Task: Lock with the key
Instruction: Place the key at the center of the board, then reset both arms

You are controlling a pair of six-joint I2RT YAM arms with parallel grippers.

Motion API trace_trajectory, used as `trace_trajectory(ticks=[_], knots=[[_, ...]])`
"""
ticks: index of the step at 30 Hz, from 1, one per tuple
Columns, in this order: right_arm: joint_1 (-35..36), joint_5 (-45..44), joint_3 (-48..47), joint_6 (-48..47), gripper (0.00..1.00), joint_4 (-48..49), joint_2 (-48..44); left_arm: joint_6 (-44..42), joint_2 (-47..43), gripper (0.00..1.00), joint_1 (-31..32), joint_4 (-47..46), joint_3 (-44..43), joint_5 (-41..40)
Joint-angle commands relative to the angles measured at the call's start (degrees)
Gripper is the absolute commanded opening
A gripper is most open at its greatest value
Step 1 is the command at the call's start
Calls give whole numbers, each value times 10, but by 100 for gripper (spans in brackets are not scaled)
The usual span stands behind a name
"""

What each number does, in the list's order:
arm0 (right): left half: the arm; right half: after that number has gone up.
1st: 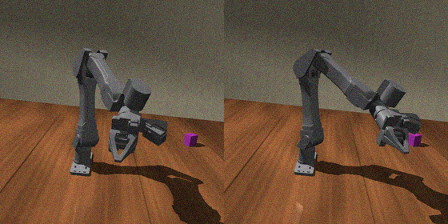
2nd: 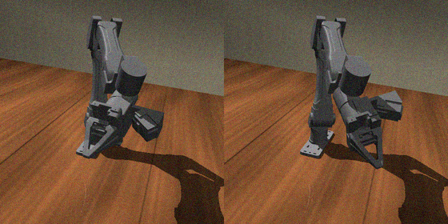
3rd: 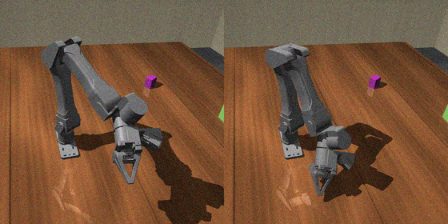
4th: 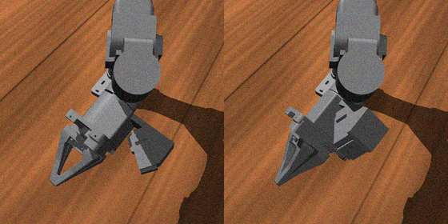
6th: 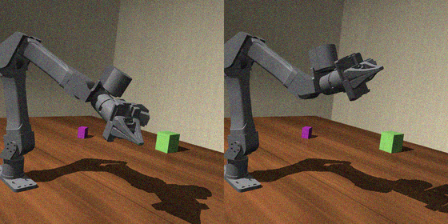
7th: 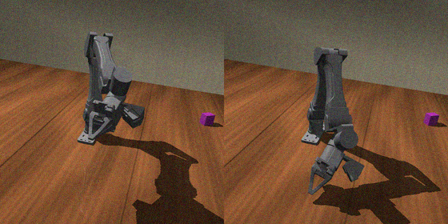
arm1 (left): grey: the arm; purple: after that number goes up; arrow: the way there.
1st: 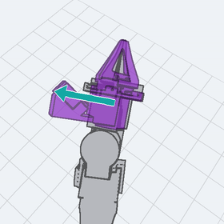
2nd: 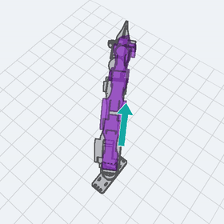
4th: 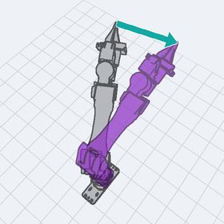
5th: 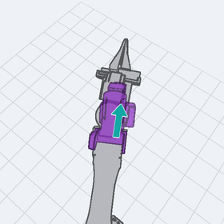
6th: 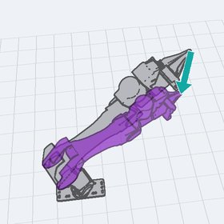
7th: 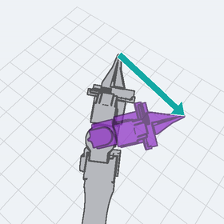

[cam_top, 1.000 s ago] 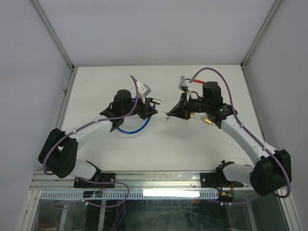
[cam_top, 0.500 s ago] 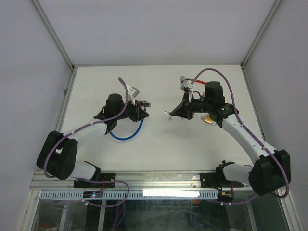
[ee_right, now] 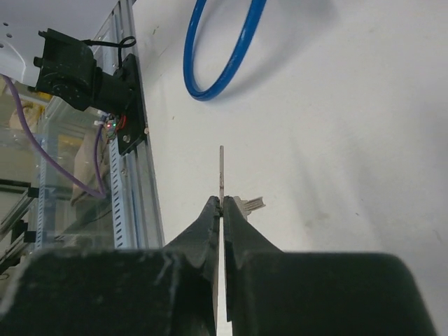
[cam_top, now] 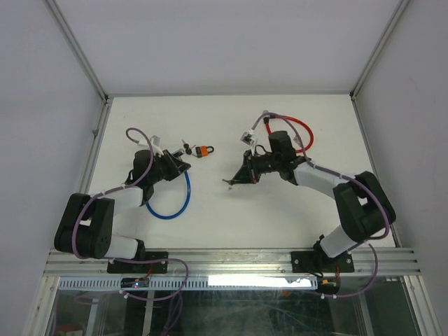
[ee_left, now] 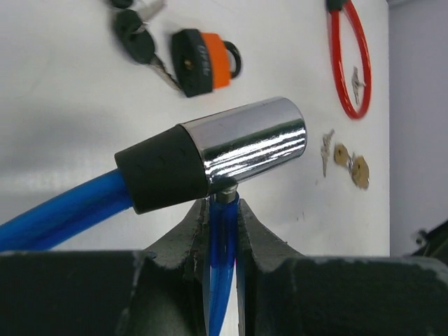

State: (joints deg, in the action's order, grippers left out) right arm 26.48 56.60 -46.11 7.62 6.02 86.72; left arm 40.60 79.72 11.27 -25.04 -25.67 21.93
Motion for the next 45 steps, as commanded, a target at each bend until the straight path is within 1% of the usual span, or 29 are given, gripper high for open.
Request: trace_trajectory(ticks=[1,5,6,8,11,12,13,14,15,16,17,19,20,21,23,26,28,30,32,35,37,39,41,43,45], knots=[[72,-9,-77,44,0,63,79,83,-16,0,-18,12,-11,-135],[118,-9,-160,44,0,45,180,102,-34,10,-25,77,-25,-242],[128,-9,-181,44,0,41,205,105,-36,15,-26,91,-29,-263],[147,-9,-223,44,0,22,247,110,-39,28,-27,115,-36,-300],[175,-9,-287,44,0,-8,303,110,-48,44,-31,125,-38,-317],[184,-53,-306,6,0,-16,318,110,-55,51,-32,130,-38,-323],[191,-66,-324,1,0,-22,333,110,-63,57,-32,140,-40,-332],[199,-71,-341,0,0,-30,345,110,-73,67,-32,152,-43,-343],[203,-75,-357,-2,1,-42,356,110,-89,74,-32,168,-47,-353],[206,-77,-373,-8,2,-58,367,110,-98,81,-32,185,-54,-361],[209,-80,-388,-18,3,-74,374,110,-118,86,-32,205,-59,-366],[210,-91,-418,-48,7,-114,382,110,-152,91,-32,233,-60,-369],[210,-98,-427,-66,10,-134,382,110,-172,93,-32,240,-56,-366],[211,-102,-436,-84,14,-154,379,129,-193,94,-32,241,-49,-359],[210,-121,-448,-123,26,-191,363,137,-233,96,-32,235,-34,-342],[211,-154,-452,-191,39,-241,313,137,-287,99,-31,227,-20,-315],[210,-181,-451,-236,43,-271,272,129,-324,99,-32,225,-21,-291],[210,-203,-444,-281,46,-303,223,105,-358,99,-33,208,-22,-248],[209,-220,-432,-328,49,-339,167,80,-390,99,-32,177,-21,-188],[208,-251,-401,-410,50,-389,79,54,-428,99,-32,107,-18,-81],[204,-292,-357,-450,54,-397,9,40,-441,99,-31,78,-30,-17],[189,-319,-314,-472,67,-384,-66,24,-440,99,-31,93,-64,31],[160,-324,-283,-478,84,-364,-136,12,-432,99,-32,126,-109,61],[121,-322,-269,-474,98,-351,-193,2,-417,99,-32,151,-149,91],[84,-313,-279,-467,99,-364,-234,-4,-404,99,-32,166,-190,121]])
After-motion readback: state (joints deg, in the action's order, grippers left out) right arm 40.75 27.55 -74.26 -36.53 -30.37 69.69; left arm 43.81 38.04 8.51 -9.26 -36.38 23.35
